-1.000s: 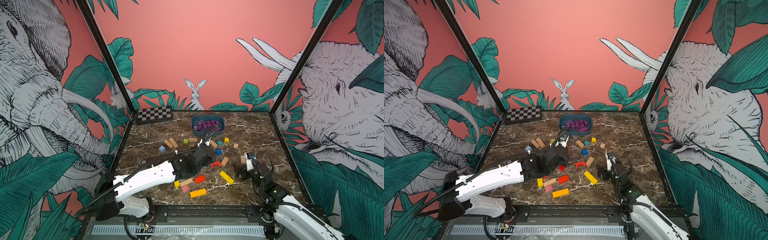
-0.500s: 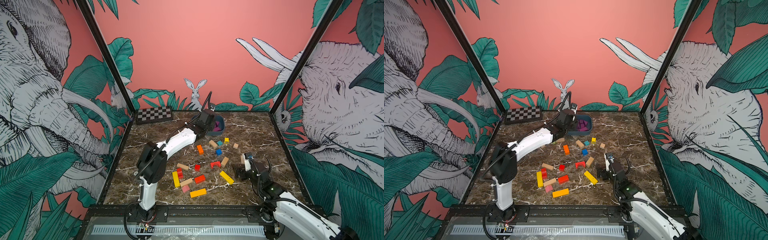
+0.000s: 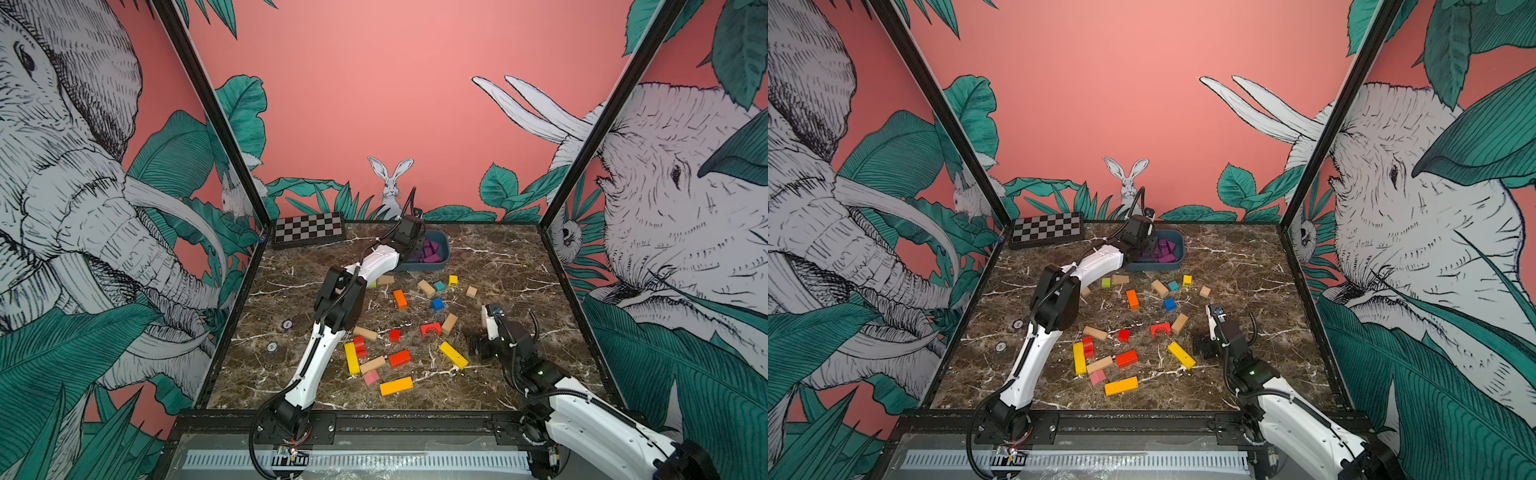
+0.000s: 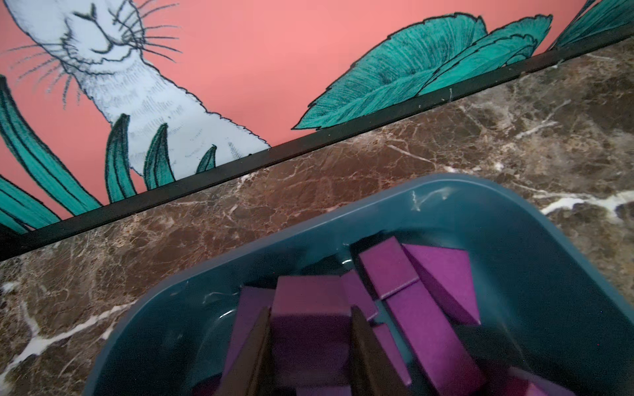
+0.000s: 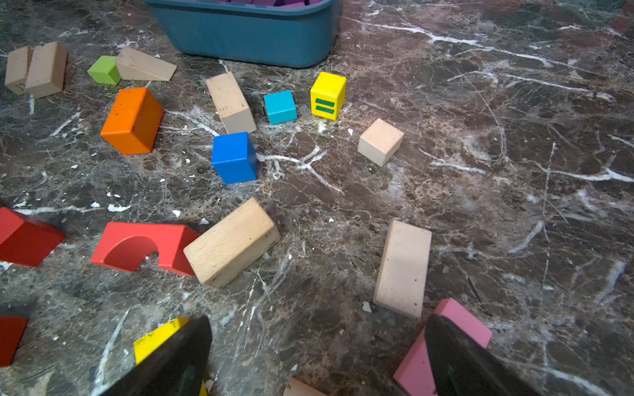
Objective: Pick purple bricks into the storage bin
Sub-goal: Place the building block in the storage box, then reset both arms
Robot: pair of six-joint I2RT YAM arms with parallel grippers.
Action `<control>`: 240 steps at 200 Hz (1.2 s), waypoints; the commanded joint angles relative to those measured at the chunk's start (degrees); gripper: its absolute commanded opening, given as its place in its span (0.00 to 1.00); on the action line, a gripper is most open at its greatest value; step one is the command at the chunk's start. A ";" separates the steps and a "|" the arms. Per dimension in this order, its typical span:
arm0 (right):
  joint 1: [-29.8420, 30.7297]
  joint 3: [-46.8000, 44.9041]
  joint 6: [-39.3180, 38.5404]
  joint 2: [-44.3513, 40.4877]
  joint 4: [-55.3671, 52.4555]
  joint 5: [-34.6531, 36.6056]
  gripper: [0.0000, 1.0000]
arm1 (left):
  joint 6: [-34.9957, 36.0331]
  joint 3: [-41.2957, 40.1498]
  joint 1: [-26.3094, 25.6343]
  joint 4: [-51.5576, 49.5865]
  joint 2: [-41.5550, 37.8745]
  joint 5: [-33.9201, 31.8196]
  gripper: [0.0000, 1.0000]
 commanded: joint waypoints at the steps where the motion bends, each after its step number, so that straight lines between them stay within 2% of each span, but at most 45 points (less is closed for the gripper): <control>1: 0.24 1.71 -0.31 0.77 2.13 0.19 0.99 | 1.08 2.17 -0.05 1.95 -0.28 0.84 0.28; 19: 0.25 1.97 -0.19 1.47 2.19 0.19 0.99 | 1.04 2.15 0.13 2.24 0.18 0.75 0.37; 37: 0.29 2.15 -0.26 2.10 2.28 0.16 0.99 | 1.52 1.73 0.30 2.39 0.02 0.62 0.58; 88: 0.29 2.43 -0.28 2.68 2.20 -0.25 0.99 | 1.85 0.05 0.80 1.54 -4.34 1.97 0.78; 123: 0.29 1.71 -0.44 0.79 2.13 -0.12 0.99 | 2.75 -5.72 0.76 2.09 -14.33 2.50 0.94; 127: 0.24 1.66 -0.43 0.56 2.13 -0.20 0.99 | 3.09 -7.06 0.75 2.56 -15.95 2.77 0.99; 153: 0.26 1.13 -0.60 -1.02 2.35 0.05 0.99 | 4.69 -19.12 0.72 8.72 -28.50 4.65 0.99; 175: 0.14 2.44 -4.00 -2.91 4.21 -2.88 0.99 | 7.00 -30.46 0.69 11.42 -40.17 4.07 0.99; 191: -0.14 6.47 -9.59 -3.61 3.86 -0.84 0.99 | 9.15 -38.03 0.70 10.89 -48.63 0.17 0.99; 207: -1.18 10.72 -14.97 -2.08 4.61 8.44 0.99 | 9.77 -45.63 0.83 9.45 -56.68 -7.09 0.99; 221: -4.75 12.97 -18.90 -0.28 8.84 11.86 0.99 | 9.62 -53.41 1.41 9.89 -63.47 -12.47 0.99; 240: -10.45 17.52 -20.95 1.01 10.91 12.06 0.99 | 7.29 -63.53 4.42 9.87 -71.79 -14.01 0.99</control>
